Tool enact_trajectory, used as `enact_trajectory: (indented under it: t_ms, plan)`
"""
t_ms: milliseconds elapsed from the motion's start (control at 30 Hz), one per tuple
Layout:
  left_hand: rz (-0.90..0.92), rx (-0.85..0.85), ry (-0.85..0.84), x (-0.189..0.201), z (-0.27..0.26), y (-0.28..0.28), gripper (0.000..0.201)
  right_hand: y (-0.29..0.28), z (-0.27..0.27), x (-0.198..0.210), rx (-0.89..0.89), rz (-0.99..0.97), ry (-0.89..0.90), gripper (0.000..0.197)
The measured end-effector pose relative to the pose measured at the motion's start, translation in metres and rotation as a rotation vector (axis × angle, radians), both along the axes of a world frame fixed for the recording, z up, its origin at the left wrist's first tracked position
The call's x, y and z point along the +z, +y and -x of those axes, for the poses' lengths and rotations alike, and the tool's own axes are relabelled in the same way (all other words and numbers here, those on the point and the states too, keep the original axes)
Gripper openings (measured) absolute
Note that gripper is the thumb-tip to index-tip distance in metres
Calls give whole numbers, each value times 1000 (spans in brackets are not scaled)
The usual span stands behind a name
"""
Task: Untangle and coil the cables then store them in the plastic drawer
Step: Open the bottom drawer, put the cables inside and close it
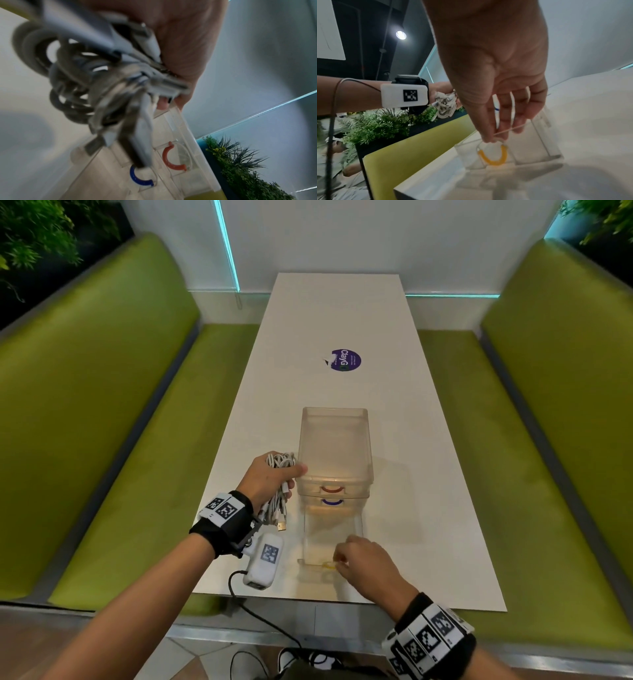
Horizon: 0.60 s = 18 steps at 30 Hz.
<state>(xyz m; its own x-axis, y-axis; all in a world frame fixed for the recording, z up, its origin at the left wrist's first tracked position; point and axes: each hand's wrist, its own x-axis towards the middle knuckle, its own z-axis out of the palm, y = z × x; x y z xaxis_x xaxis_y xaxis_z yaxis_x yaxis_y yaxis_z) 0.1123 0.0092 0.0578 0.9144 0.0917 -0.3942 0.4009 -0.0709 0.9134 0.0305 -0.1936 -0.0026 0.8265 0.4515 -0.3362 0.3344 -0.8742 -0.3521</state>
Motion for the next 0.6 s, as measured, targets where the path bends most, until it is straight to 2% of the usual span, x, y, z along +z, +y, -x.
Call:
enact_trajectory:
  t_ms: [133, 267, 367, 467, 533, 600]
  plan:
    - [2, 1, 0, -2, 1, -2, 22, 10, 19, -5, 139, 8, 12, 26]
    - [28, 6, 0, -3, 5, -3, 23, 8, 23, -5, 69, -75, 48, 29]
    - [38, 4, -18, -1, 12, -1, 29, 6, 19, 10, -99, -302, 81, 39]
    - [130, 15, -81, 6, 27, 3, 23, 10, 8, 38, -298, -578, 132, 66]
    - [203, -7, -145, 14, 43, -2, 17, 21, 1, 60, -300, -755, 255, 86]
    - [275, -10, -239, 23, 63, -17, 16, 36, -1, 77, -213, -931, 390, 83]
